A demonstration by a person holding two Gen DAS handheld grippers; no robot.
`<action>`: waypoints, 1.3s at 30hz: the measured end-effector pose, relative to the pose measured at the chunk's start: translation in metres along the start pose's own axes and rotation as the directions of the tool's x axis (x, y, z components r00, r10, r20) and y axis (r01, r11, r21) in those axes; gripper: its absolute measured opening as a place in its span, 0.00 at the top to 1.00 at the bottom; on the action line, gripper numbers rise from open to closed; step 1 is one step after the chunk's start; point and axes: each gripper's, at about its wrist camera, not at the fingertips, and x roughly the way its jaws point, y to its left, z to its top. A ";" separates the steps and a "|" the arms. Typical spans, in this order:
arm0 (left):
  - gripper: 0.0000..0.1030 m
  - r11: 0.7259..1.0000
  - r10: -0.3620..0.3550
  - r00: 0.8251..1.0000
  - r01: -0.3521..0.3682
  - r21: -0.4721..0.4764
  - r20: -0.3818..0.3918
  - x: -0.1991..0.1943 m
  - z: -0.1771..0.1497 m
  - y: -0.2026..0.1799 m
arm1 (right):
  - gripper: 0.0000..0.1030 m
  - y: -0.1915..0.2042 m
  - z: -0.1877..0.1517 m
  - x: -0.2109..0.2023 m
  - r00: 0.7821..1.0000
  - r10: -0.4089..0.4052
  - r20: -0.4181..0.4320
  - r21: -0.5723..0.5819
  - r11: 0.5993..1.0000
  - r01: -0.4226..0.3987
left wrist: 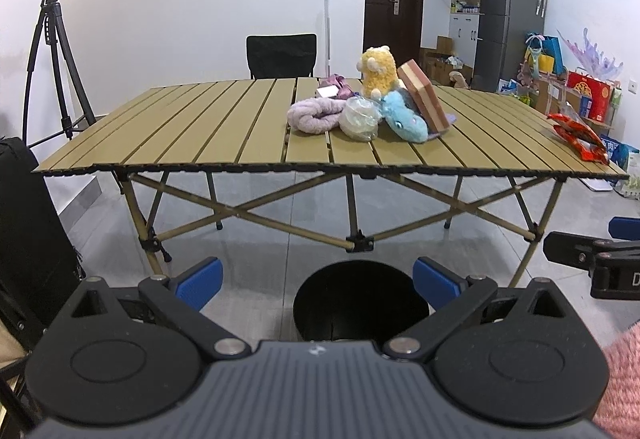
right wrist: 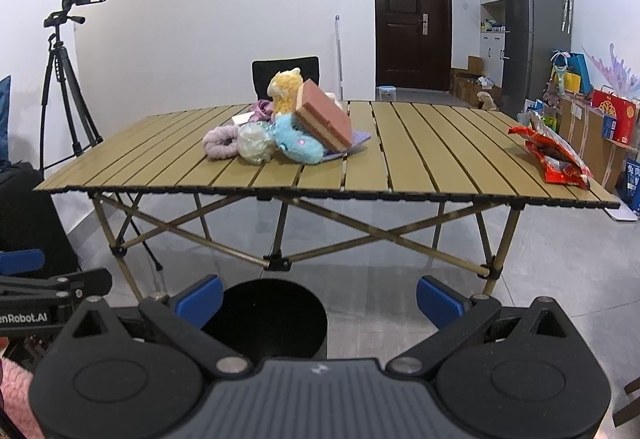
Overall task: Collect trash
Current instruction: 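Move both grippers toward the pile of items on the table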
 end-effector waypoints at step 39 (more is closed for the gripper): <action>0.00 0.984 0.118 0.991 -0.107 -0.141 0.069 0.139 0.121 0.043 | 0.00 -0.010 0.109 0.142 0.975 0.045 0.218 0.016 0.999 -0.050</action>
